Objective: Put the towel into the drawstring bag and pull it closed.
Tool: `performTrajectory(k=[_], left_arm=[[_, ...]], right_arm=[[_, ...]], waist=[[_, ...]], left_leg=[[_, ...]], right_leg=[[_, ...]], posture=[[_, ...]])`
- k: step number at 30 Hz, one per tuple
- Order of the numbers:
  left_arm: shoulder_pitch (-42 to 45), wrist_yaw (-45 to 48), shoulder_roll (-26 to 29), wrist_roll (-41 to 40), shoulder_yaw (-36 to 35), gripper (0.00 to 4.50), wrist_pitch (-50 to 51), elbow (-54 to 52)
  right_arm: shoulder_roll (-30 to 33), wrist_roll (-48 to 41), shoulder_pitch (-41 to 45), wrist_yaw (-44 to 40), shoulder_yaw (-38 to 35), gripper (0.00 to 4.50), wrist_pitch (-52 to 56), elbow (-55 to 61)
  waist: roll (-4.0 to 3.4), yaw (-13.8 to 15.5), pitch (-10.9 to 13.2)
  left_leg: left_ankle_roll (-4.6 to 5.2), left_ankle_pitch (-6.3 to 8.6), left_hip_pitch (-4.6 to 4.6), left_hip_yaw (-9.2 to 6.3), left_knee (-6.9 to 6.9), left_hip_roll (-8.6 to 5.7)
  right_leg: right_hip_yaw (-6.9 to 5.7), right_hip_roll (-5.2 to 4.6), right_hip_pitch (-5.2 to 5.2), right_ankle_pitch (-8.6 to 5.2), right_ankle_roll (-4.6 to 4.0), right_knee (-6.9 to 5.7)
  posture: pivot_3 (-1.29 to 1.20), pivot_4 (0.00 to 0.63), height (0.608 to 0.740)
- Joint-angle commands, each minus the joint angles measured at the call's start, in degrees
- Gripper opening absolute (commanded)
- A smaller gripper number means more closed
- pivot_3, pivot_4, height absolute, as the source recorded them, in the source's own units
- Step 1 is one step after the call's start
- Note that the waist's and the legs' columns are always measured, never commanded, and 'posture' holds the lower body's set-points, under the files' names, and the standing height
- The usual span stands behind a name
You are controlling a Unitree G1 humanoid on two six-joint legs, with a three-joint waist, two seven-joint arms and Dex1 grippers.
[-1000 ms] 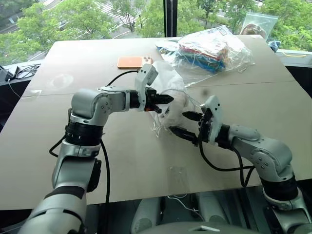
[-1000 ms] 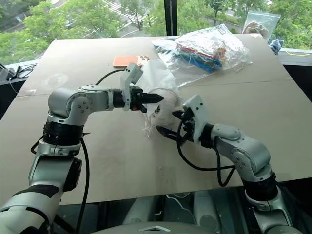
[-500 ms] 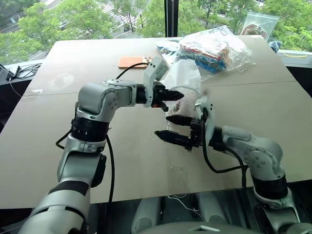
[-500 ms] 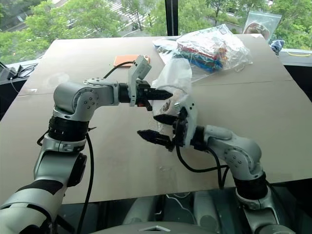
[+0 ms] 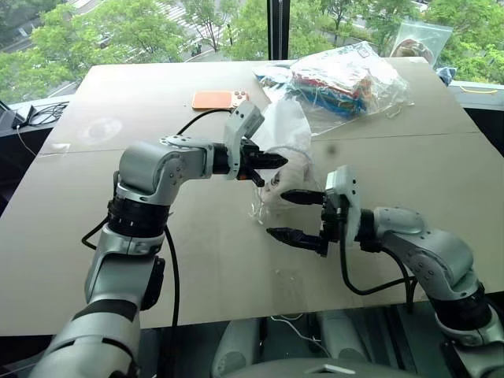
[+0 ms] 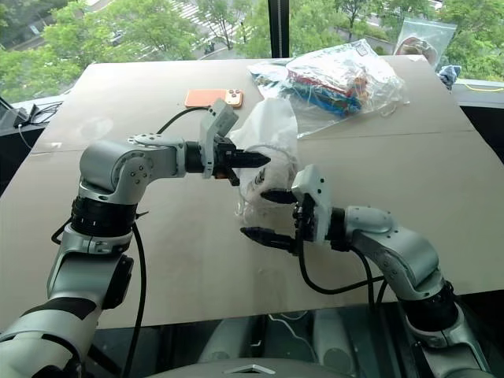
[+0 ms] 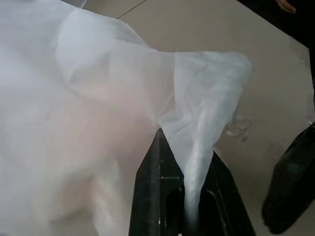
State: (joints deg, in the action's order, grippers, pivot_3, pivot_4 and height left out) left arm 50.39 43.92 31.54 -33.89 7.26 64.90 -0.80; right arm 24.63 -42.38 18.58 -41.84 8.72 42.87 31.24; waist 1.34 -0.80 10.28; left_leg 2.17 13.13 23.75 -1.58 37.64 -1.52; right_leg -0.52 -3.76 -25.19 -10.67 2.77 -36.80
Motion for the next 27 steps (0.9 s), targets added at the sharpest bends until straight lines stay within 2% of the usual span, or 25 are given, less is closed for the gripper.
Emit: performTrajectory(k=[1,6,8,11,17,23,27], left_arm=[[0.13,0.28,0.55,-0.12,-1.42,0.00,-0.61,-2.54],[0.24,0.59,0.88,0.18,-1.29,0.00,-0.92,-2.37],[0.37,0.56,0.72,0.33,-1.09,0.00,-1.07,-2.23],[0.52,0.90,0.82,0.81,-0.71,0.00,-1.55,-1.73],[1.16,1.58,0.63,1.49,-0.58,0.00,-1.88,-1.04],[0.74,1.85,0.72,1.72,-0.66,0.00,-1.63,-1.42],[0.47,1.67,0.37,1.67,-0.80,0.00,-1.21,-2.06]], right_arm=[[1.27,-4.01,-0.43,3.92,-5.98,4.48,2.47,3.70],[5.61,2.99,-1.18,17.66,-11.08,4.48,9.15,3.28],[7.01,4.67,-1.91,20.19,-11.35,4.48,10.80,4.58],[5.74,4.77,-2.00,23.90,-12.08,4.48,12.64,5.53],[2.26,3.61,-0.78,27.42,-12.89,4.48,14.80,5.45],[0.04,1.06,0.31,28.06,-18.30,4.48,15.32,0.84],[2.89,5.47,1.48,25.45,-13.20,4.48,13.21,-2.69]], waist=[[0.00,0.03,0.00],[0.00,0.16,0.00],[0.00,0.20,0.00],[0.00,-0.03,0.00],[0.00,0.05,0.00],[0.00,0.06,0.00],[0.00,-0.01,0.00]], left_leg=[[0.00,0.00,-0.02,0.00,0.05,0.00],[0.01,0.00,-0.01,0.01,0.17,-0.01],[0.00,0.00,0.00,-0.01,0.17,-0.01],[0.00,0.00,0.00,0.02,0.17,0.01],[0.01,0.01,0.00,0.03,0.18,0.03],[0.01,0.01,0.00,0.04,0.19,0.01],[0.01,0.01,0.00,0.04,0.19,0.02]], right_leg=[[-0.01,0.00,0.05,0.00,0.00,0.00],[-0.02,-0.02,0.09,0.00,0.01,0.00],[-0.03,-0.02,0.08,0.00,0.00,-0.02],[-0.01,0.00,0.07,0.00,0.00,-0.02],[0.00,0.03,0.08,0.00,0.01,-0.01],[0.00,0.02,0.09,0.00,0.01,-0.01],[-0.01,0.03,0.09,0.00,0.00,-0.02]], posture=[[0.00,0.150,0.740],[0.00,0.150,0.740],[0.00,0.150,0.740],[0.00,0.150,0.740],[0.00,0.150,0.740],[0.00,0.150,0.740],[0.00,0.150,0.740]])
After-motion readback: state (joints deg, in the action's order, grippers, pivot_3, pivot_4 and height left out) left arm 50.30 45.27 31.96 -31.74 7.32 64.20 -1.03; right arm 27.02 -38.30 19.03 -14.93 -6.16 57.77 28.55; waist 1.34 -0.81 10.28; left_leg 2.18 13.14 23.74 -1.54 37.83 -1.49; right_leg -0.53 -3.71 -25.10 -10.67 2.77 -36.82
